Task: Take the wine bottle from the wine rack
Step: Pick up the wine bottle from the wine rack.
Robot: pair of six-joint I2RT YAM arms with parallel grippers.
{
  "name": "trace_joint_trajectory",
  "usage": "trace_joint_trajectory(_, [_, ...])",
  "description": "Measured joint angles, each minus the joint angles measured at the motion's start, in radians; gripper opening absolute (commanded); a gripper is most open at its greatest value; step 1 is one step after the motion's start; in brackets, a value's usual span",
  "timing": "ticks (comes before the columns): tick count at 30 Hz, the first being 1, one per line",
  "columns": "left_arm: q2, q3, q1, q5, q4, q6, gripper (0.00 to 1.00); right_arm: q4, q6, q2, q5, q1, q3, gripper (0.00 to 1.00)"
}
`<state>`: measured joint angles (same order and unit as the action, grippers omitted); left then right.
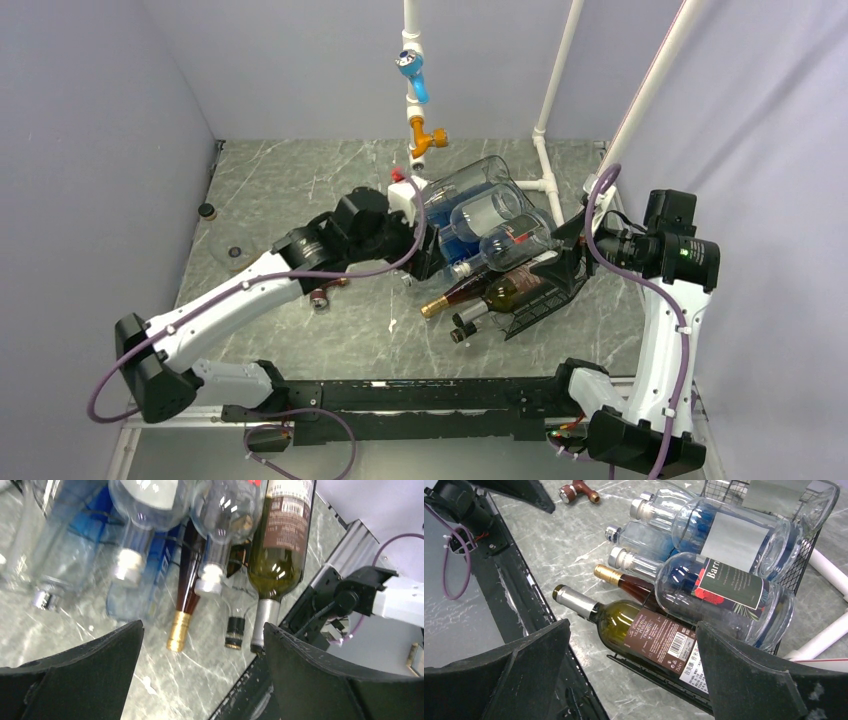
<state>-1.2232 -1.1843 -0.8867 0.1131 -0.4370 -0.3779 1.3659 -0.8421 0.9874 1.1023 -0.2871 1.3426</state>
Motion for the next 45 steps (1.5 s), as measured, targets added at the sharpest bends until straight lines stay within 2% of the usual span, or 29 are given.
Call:
trace_joint_trajectory(2, [-0.048, -0.056, 0.009, 0.004, -0.008, 0.034, 0.9, -0.004, 0.0, 0.0, 0.0, 0.0, -0.004, 1.0])
trace_joint_trajectory(7, [-0.162, -0.161, 0.031, 0.134, 0.009, 0.108, 0.9, -0.005, -0.001, 0.011, 0.0, 0.0, -0.013, 1.0])
trace_joint_trajectory(12, [-0.244, -0.18, 0.021, 0.242, 0.018, 0.111, 0.89, -0.005, -0.004, 0.019, -0.001, 0.0, -0.024, 1.0])
trace_joint_trajectory(16, [-0.286, -0.18, 0.014, 0.266, 0.02, 0.11, 0.88, -0.005, -0.007, 0.023, -0.001, 0.0, -0.03, 1.0])
trace_joint_trajectory(29, [-0.299, -0.254, -0.033, 0.241, -0.034, 0.129, 0.86, -0.005, -0.032, 0.036, -0.003, 0.0, -0.042, 1.0])
trace_joint_trajectory(36, [-0.296, -0.238, -0.072, 0.362, -0.051, 0.125, 0.86, -0.005, -0.047, 0.045, -0.006, 0.0, -0.042, 1.0])
trace_joint_trajectory(45, [-0.298, -0.203, -0.124, 0.384, -0.074, 0.09, 0.85, -0.005, -0.048, 0.047, -0.013, 0.0, -0.042, 1.0])
